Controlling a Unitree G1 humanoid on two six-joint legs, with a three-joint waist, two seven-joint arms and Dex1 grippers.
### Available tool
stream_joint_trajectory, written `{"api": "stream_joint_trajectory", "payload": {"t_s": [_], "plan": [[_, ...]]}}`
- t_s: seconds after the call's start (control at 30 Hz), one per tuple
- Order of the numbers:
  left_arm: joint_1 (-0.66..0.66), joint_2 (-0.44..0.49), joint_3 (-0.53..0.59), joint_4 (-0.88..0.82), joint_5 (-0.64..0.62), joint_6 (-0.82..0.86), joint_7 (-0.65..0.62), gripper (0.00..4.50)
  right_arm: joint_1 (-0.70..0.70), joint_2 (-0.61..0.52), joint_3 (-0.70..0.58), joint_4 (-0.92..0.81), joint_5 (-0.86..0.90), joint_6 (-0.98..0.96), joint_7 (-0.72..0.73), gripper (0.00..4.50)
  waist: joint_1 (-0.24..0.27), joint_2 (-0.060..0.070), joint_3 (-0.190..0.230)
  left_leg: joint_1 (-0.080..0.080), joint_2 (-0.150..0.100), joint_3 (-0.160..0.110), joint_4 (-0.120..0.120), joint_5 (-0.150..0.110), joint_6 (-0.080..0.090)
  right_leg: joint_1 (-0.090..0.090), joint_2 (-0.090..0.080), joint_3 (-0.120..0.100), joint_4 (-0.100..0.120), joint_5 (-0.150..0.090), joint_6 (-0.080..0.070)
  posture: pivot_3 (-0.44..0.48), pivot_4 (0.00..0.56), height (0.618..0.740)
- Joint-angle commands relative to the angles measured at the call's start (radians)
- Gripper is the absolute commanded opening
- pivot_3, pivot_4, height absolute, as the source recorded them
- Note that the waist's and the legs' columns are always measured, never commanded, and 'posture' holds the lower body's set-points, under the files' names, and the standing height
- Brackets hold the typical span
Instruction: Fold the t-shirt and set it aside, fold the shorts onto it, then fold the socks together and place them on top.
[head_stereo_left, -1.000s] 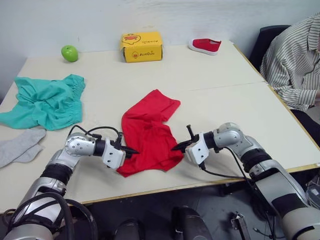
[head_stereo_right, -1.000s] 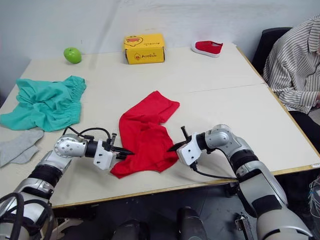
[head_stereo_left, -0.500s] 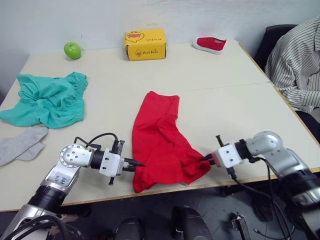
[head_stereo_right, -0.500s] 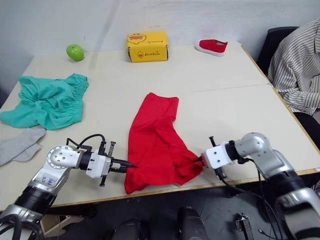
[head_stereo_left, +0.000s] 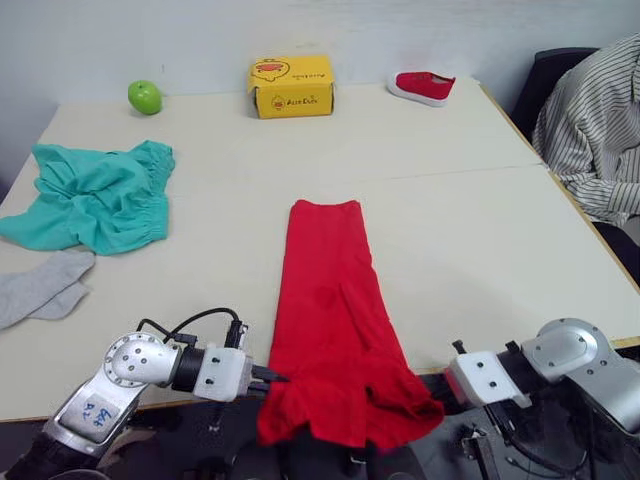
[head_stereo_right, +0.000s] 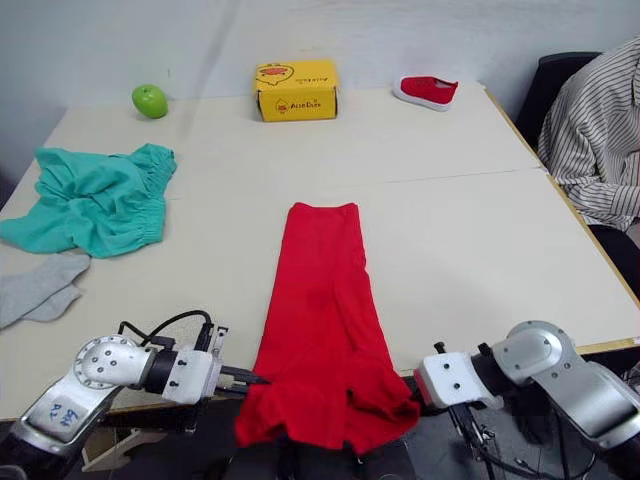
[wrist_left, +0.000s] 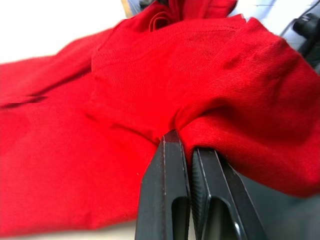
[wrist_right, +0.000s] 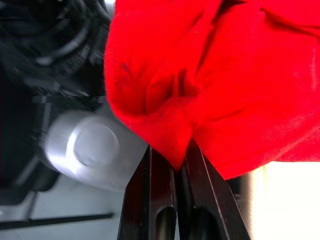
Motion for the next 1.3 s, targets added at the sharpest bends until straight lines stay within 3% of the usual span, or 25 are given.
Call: {"api": "stream_joint_trajectory", "payload": {"t_s": [0.03, 0.17, 0.37, 0.47, 0.7, 0.9, 1.13, 1.27, 1.3], "plan": [[0.026, 0.029, 0.044, -0.068, -0.065, 0.076, -0.016, 0.00, -0.002, -0.019, -0.084, -0.033, 0.076, 0.045, 0.015, 0.03, 0.000, 0.000, 0.001, 0.000, 0.000, 0.000, 0.000, 0.000, 0.000, 0.000, 0.000, 0.000, 0.000, 0.000, 0.000, 0.000, 0.150, 0.740], [-0.042, 0.027, 0.111, -0.033, -0.178, 0.179, -0.039, 0.00, -0.130, 0.003, -0.151, 0.031, 0.165, 0.154, 0.010, 0.03, -0.001, -0.001, 0.005, 0.000, -0.001, 0.001, 0.001, 0.000, 0.000, 0.000, 0.000, 0.000, 0.000, 0.000, 0.000, 0.000, 0.150, 0.740], [-0.390, -0.031, 0.128, 0.206, -0.281, 0.357, -0.094, 0.00, -0.482, 0.099, -0.124, 0.319, 0.114, 0.190, 0.004, 0.03, -0.001, 0.000, 0.009, -0.002, -0.004, 0.000, 0.002, 0.004, 0.003, -0.001, 0.003, -0.002, 0.000, 0.001, 0.000, 0.000, 0.150, 0.740], [-0.565, -0.096, 0.106, 0.378, -0.244, 0.407, -0.087, 0.00, -0.642, 0.184, -0.083, 0.504, 0.038, 0.151, -0.015, 0.03, -0.001, 0.000, 0.009, -0.002, -0.004, 0.001, 0.003, 0.008, -0.002, -0.001, 0.003, -0.002, 0.001, 0.003, 0.001, 0.000, 0.150, 0.740], [-0.961, -0.313, 0.079, 1.026, -0.072, 0.326, -0.042, 0.00, -1.021, 0.444, 0.009, 1.171, -0.235, -0.138, -0.185, 0.03, -0.008, 0.001, 0.010, -0.014, -0.004, 0.009, 0.011, 0.008, -0.002, -0.009, 0.005, -0.004, 0.005, 0.005, 0.003, 0.000, 0.150, 0.740], [-1.093, -0.399, 0.114, 1.350, 0.030, 0.193, 0.030, 0.00, -1.165, 0.576, -0.003, 1.515, -0.349, -0.301, -0.345, 0.03, -0.030, 0.001, 0.010, -0.027, -0.004, 0.008, 0.016, 0.009, -0.002, -0.020, 0.005, -0.006, 0.012, 0.005, 0.004, 0.000, 0.150, 0.740], [-1.123, -0.435, 0.154, 1.458, 0.081, 0.154, 0.096, 0.00, -1.201, 0.644, -0.032, 1.639, -0.387, -0.328, -0.402, 0.03, -0.042, 0.001, 0.010, -0.027, -0.005, 0.007, 0.019, 0.010, -0.001, -0.020, 0.003, -0.005, 0.017, 0.006, 0.005, 0.000, 0.150, 0.740], [-1.137, -0.441, 0.206, 1.495, 0.082, 0.186, 0.209, 1.03, -1.206, 0.691, -0.095, 1.656, -0.345, -0.264, -0.430, 0.00, -0.059, 0.001, 0.010, -0.026, -0.005, 0.005, 0.019, 0.013, -0.002, -0.019, 0.002, -0.003, 0.020, 0.006, 0.006, 0.000, 0.150, 0.740], [-1.137, -0.442, 0.216, 1.496, 0.084, 0.187, 0.231, 1.35, -1.209, 0.700, -0.117, 1.657, -0.332, -0.253, -0.450, 0.23, -0.060, 0.001, 0.010, -0.026, -0.005, 0.004, 0.019, 0.013, -0.002, -0.019, 0.002, -0.003, 0.020, 0.006, 0.006, 0.000, 0.150, 0.740]]}}
